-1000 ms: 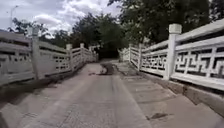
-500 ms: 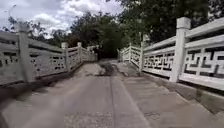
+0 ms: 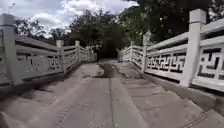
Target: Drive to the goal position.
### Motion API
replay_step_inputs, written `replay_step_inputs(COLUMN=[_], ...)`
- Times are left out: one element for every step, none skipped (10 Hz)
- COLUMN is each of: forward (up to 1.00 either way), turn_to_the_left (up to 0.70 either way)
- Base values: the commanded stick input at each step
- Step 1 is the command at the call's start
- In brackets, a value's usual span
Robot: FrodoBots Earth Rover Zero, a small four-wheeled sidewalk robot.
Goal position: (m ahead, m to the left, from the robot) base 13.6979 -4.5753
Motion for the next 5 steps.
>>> replay_step_inputs(forward=[0.7,0.7,0.7,0.7,0.7], turn_to_the_left=[0.0,0.0,0.0,0.0,0.0])
